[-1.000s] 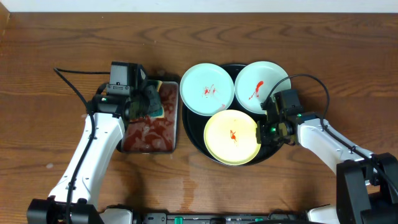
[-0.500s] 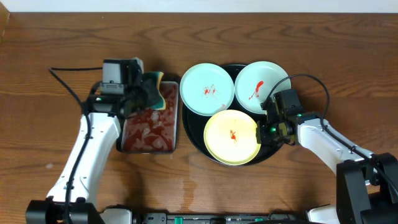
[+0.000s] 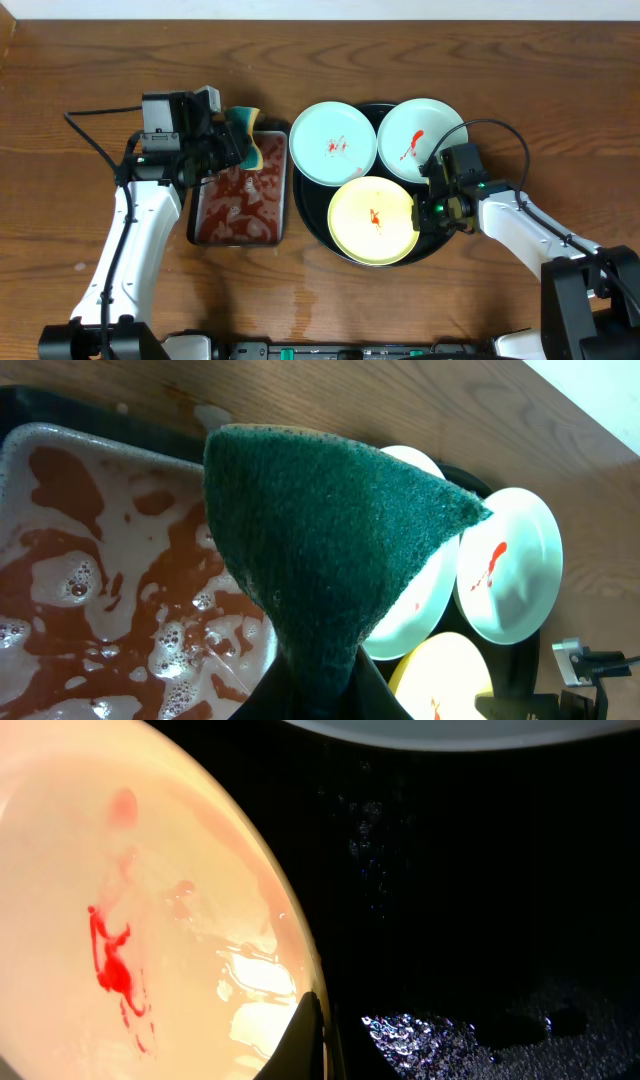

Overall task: Clean dirty plates on tray and stack at the side
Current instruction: 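Lift the sponge out of the soapy tray with the left gripper, then scrub the yellow plate with the sponge while the right gripper holds it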

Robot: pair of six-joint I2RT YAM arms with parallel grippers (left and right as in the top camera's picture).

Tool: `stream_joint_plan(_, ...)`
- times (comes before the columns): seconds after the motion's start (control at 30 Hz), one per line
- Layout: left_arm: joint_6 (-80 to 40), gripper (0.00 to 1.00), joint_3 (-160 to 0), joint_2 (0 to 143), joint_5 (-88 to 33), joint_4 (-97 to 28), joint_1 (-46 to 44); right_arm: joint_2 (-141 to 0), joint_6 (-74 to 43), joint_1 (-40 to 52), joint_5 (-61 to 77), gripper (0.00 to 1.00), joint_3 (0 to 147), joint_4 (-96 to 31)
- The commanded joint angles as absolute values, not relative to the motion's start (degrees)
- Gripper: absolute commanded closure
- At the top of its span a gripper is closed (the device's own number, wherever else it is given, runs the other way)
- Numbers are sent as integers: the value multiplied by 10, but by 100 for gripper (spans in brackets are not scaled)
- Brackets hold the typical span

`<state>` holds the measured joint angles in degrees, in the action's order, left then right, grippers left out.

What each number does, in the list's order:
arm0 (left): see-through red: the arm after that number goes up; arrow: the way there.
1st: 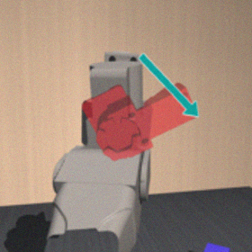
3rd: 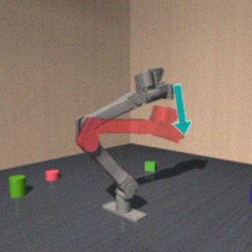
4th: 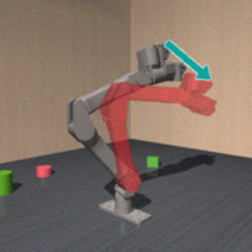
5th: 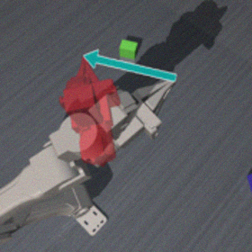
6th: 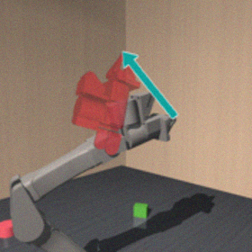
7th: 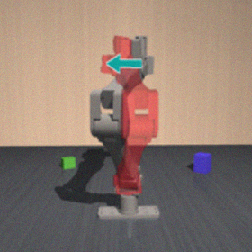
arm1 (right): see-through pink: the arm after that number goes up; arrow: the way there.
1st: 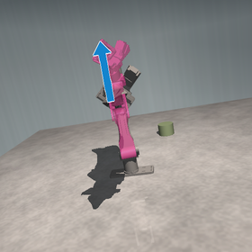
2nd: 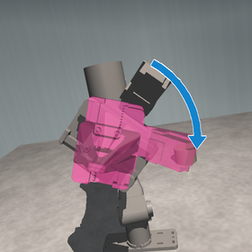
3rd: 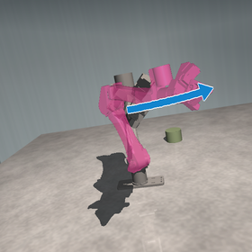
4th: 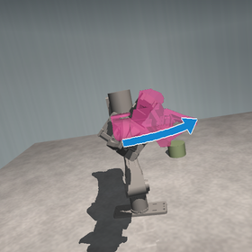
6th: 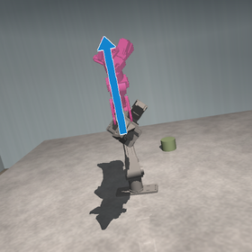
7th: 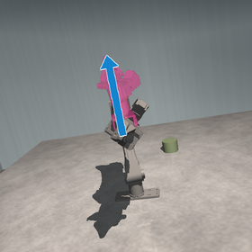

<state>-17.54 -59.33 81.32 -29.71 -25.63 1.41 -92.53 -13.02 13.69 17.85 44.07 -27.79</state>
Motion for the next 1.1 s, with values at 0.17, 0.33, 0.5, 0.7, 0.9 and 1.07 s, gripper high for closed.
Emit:
stream_joint_plan(0.17, -107, 93, -595, 814, -232, -287, -3, -934, -129, 147, 170, 99, 437, -280)
stream_joint_plan(0.33, -108, 93, -595, 824, -47, -329, -53, -934, -129, 147, 170, 99, 437, -281)
stream_joint_plan(0.5, -108, 93, -595, 852, -6, -335, -94, -934, -129, 147, 170, 99, 437, -282)
stream_joint_plan(0.7, -105, 93, -601, 860, 38, -338, -137, -934, -128, 147, 170, 99, 437, -290)
stream_joint_plan(0.9, -99, 93, -626, 860, -10, -349, -217, -934, -128, 147, 170, 99, 437, -292)
stream_joint_plan(1.07, -158, 93, -626, 860, -85, -316, -290, -934, -128, 147, 170, 99, 437, -293)
